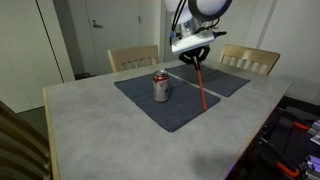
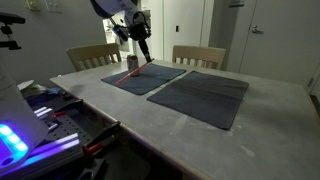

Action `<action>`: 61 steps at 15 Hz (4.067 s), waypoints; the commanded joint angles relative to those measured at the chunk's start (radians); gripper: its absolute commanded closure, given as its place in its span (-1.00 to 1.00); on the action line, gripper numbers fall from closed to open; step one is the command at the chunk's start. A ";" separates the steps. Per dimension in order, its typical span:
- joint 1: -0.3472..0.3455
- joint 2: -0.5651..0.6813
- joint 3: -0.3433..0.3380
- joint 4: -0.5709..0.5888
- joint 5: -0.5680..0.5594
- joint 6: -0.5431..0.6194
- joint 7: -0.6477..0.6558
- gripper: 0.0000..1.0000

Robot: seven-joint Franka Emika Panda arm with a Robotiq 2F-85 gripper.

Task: Place the red straw in the can

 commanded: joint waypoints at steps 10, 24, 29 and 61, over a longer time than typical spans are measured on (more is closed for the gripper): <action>-0.025 -0.113 0.135 0.035 -0.289 -0.220 0.288 0.96; -0.038 -0.121 0.231 0.083 -0.639 -0.256 0.376 0.96; -0.046 -0.102 0.241 0.144 -0.699 -0.242 0.342 0.96; -0.048 0.046 0.241 0.365 -0.700 0.021 0.119 0.96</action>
